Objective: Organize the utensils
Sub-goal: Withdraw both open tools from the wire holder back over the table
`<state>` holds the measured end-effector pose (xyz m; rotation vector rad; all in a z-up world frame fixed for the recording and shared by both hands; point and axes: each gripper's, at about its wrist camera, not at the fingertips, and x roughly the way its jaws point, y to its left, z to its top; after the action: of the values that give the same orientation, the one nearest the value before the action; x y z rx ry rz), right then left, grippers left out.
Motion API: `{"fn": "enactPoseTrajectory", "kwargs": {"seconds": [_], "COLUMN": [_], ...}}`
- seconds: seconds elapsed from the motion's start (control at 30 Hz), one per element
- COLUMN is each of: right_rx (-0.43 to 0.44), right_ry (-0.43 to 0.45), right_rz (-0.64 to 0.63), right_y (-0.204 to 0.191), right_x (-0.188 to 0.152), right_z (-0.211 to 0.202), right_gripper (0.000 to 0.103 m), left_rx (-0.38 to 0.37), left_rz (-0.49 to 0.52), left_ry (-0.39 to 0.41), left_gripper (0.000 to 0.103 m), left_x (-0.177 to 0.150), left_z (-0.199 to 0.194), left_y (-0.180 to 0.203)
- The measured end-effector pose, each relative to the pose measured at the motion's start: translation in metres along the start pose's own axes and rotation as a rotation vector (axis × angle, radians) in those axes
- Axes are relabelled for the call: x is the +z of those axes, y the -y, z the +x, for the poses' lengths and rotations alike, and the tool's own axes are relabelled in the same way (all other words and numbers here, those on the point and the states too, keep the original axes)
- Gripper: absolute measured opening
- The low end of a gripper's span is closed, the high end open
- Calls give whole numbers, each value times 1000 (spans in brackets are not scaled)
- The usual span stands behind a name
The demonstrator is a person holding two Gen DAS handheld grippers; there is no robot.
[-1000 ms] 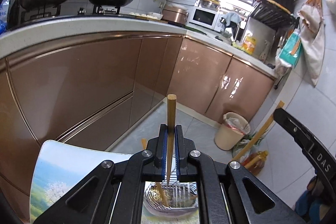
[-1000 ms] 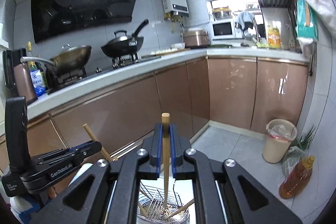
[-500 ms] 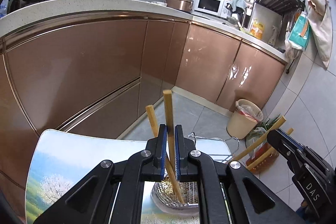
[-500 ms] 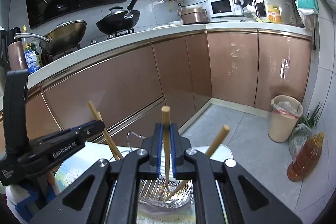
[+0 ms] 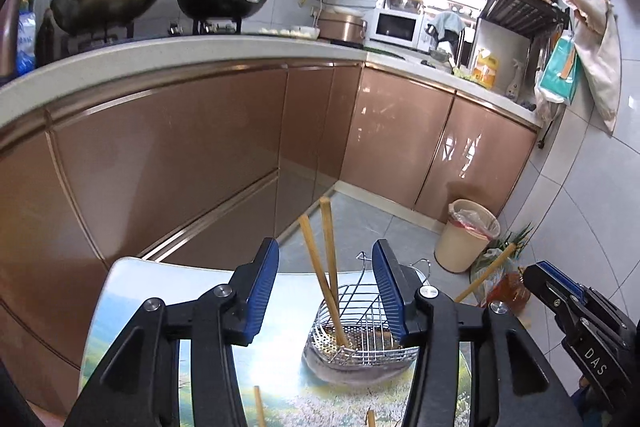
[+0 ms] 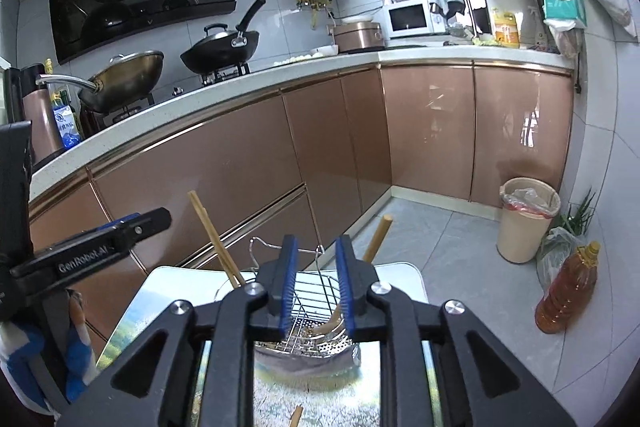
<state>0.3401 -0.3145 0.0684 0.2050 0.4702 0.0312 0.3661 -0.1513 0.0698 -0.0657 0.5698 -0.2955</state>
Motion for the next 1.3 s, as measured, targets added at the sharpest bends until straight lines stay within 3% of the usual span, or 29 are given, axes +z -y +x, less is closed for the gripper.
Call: {"fn": "enactPoseTrajectory", "kwargs": {"seconds": [0.27,0.63,0.7,0.8,1.13,1.3], "right_rx": [1,31,32,36,58,69], "right_ry": [73,165,175,183,155,136], "right_rz": [-14,-85,-93,-100,-129,-148], "right_y": [-15,-71,-80,-91,-117,-127], "right_x": [20,41,39,33,-3,-13], "right_z": [-65,-168,-184,-204,-228,-230], "right_gripper": [19,20,28,32,32,32], "left_rx": [24,70,91,107,184,189], "left_rz": [13,-24,-31,-49,-92,-114], "left_ry": [83,180,190,190,149,101], "left_gripper": [54,59,60,63,63,63], "left_x": [19,25,20,8,-37,-55], "left_z": [-77,-197,-216,-240,-276,-275], "left_y": [-10,-37,-43,-55,-93,-110]}}
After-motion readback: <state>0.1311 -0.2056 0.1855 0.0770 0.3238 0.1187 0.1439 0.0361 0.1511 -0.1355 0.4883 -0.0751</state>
